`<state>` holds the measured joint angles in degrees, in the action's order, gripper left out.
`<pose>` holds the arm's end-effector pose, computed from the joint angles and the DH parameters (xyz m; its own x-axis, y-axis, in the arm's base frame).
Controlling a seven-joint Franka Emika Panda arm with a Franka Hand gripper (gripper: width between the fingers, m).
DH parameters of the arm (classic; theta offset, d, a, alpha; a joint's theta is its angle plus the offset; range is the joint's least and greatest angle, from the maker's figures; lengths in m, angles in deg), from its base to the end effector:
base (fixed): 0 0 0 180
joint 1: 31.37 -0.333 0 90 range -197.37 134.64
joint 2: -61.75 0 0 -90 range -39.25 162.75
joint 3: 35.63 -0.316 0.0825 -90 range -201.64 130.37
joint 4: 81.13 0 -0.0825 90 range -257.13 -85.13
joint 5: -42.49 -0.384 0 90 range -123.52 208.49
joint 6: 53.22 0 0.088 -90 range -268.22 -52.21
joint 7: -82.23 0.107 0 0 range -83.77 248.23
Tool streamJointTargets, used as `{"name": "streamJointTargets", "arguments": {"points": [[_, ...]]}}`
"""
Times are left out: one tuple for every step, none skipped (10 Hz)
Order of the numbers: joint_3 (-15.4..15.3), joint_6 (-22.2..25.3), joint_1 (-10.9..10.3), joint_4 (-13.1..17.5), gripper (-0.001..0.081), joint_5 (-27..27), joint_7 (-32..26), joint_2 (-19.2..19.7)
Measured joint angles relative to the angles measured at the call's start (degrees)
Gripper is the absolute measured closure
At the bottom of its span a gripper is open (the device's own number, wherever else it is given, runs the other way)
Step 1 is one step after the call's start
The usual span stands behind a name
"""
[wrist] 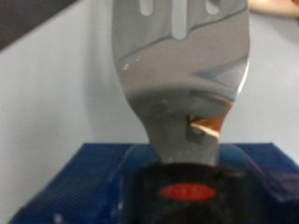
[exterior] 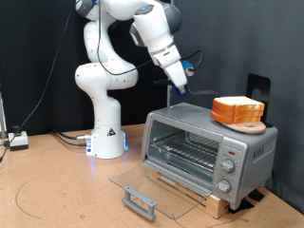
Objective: Make a piece of toast with the oven
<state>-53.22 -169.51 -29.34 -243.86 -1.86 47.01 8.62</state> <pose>0.2806 0.1108 0.4369 0.8732 0.3780 0.3075 0.4728 -0.8100 -0.3468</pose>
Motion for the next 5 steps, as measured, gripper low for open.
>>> {"name": "streamJointTargets", "arguments": {"points": [[1.11, 1.65, 1.99, 0.11, 0.0412, 1.99, 0.54, -0.29], [2.37, 3.12, 3.85, 0.25, 0.0412, 3.60, 0.89, -0.60], [3.74, 4.29, 5.60, 0.29, 0.0412, 5.05, 0.89, -1.08], [5.03, 5.21, 7.25, 0.29, 0.0412, 6.61, 0.89, -1.72], [6.24, 6.03, 8.78, 0.28, 0.0412, 8.05, 0.82, -2.40]]}}
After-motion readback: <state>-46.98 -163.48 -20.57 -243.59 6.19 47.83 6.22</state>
